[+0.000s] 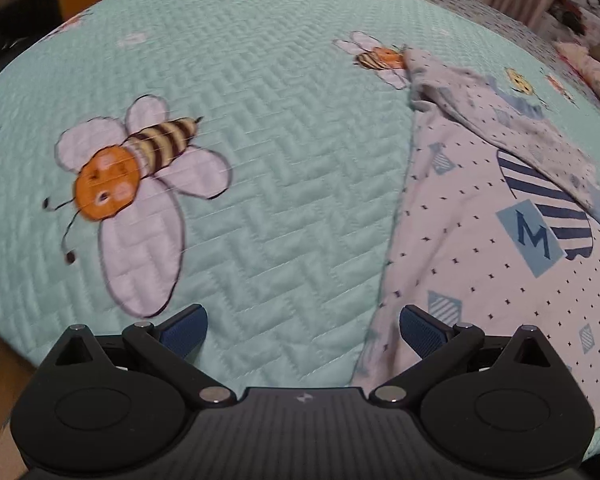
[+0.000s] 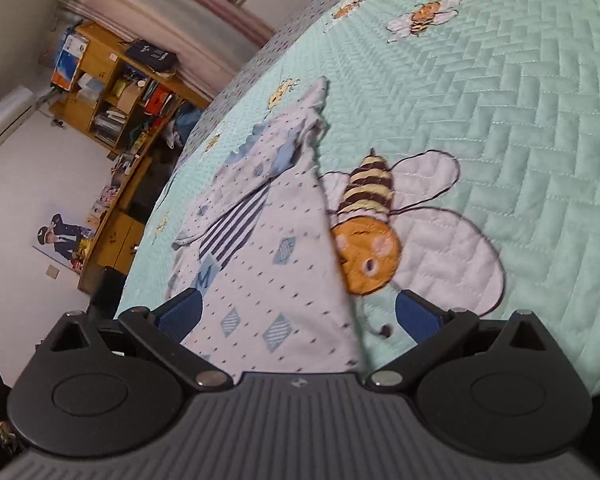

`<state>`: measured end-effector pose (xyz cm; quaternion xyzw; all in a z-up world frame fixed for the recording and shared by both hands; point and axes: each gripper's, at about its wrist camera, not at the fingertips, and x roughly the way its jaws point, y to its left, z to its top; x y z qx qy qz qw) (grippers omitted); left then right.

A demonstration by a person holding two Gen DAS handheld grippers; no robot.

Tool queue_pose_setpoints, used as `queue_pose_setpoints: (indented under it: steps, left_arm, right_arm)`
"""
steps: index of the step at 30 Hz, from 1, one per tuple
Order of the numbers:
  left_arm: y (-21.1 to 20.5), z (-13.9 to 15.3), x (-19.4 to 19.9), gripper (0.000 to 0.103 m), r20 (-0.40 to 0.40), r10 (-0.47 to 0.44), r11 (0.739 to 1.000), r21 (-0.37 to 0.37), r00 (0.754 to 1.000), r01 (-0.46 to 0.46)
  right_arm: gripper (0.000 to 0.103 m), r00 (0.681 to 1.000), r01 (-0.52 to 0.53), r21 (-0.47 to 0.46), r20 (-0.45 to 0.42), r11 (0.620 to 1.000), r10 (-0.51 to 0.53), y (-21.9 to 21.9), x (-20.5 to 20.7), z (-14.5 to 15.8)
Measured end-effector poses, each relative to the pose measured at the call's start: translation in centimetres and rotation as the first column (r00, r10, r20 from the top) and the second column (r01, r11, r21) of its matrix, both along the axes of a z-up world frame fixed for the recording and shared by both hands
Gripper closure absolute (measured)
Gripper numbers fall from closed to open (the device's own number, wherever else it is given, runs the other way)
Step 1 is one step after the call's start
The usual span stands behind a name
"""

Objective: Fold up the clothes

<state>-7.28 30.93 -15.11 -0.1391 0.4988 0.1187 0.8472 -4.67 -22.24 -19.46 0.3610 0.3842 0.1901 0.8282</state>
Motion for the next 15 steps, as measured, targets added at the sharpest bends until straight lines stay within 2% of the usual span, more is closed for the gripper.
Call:
queue_pose_setpoints:
  steps: [3, 7, 9, 13, 15]
  left_arm:
    - [0.1, -0.4, 0.9, 0.001, 0.007, -0.044, 0.999, -0.028, 0.999, 0.044]
    - [0.8, -0.2, 1.5, 0.001, 0.059, -0.122, 0.987, -0.098, 0.991, 0.128]
    - [1.1, -0.1, 2.1, 0.001, 0.073, -0.174, 0.972, -0.149, 0.982, 0.183]
    - [1.4, -0.9, 3.3, 0.001, 0.052, -0.248, 0.941, -0.224, 0.967, 0.253]
    - [1.3, -1.2, 3.5, 0.001, 0.063, -0.309, 0.905, -0.288, 0.949, 0.314]
  right_arm:
    - [0.000, 0.999, -0.032, 0.021, -0.025, 0.999, 0.032, 0.0, 0.9, -0.9]
    - [0.000, 0.995, -0.103, 0.073, -0.006, 0.992, 0.104, 0.1, 1.0, -1.4]
    - [0.000, 0.989, -0.150, 0.105, 0.002, 0.983, 0.151, 0.4, 1.1, -1.7]
    - [0.000, 0.979, -0.196, 0.151, -0.019, 0.969, 0.201, -0.2, 1.7, -1.6]
    - [0.000, 0.968, -0.239, 0.187, -0.030, 0.953, 0.248, -0.3, 2.0, -1.6]
